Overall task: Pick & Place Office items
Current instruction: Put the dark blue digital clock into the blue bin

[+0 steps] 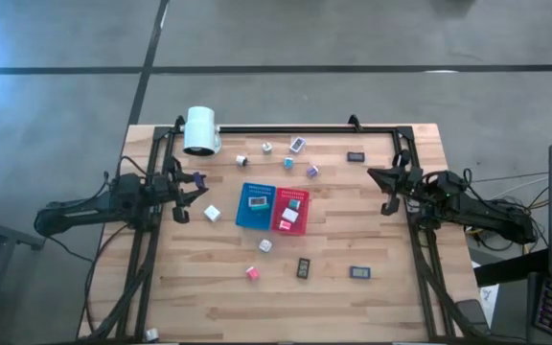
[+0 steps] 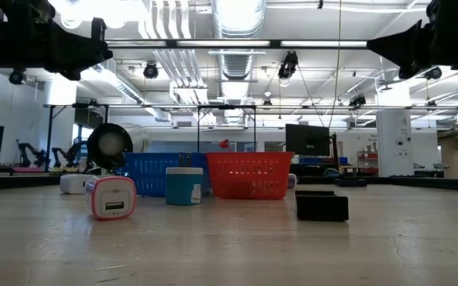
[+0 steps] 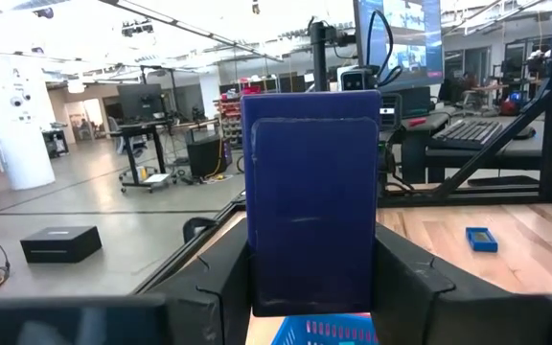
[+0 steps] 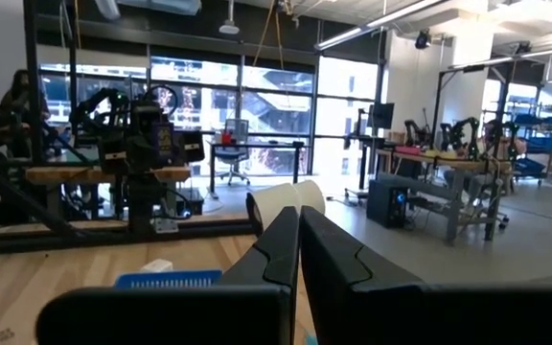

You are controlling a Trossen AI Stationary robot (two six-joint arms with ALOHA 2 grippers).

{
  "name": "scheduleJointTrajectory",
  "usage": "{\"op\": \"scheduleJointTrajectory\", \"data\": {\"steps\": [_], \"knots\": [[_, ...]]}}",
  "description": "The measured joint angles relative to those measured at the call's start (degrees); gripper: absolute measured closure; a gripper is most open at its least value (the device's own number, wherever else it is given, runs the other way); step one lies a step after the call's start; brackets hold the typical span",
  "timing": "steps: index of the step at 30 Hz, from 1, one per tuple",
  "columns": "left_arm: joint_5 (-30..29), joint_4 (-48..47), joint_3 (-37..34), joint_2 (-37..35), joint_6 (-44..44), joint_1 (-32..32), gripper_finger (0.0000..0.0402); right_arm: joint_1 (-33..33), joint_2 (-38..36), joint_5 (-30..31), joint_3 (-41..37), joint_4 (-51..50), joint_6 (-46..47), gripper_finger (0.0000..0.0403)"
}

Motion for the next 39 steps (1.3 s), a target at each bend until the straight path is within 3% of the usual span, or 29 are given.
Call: {"op": "scheduleJointTrajectory", "data": {"steps": [8,15,24,39], "knots": [[0.01,0.24,0.00,0.73,-1.68,-0.01,0.0247,-0.01,0.09,0.00,0.00,0.46,0.04,0.0394],[2.28,8.98,0.00,7.55,-5.40,-0.01,0.0247,0.00,0.12,0.00,0.00,1.12,0.04,0.0394],[3.13,23.35,0.91,28.46,-5.51,-0.01,0.0247,-0.01,0.12,0.02,0.00,1.32,0.01,0.0394],[3.39,23.96,15.50,65.90,-5.40,-0.01,0.0247,-0.02,0.10,0.02,0.00,1.25,-0.01,0.0394]]}}
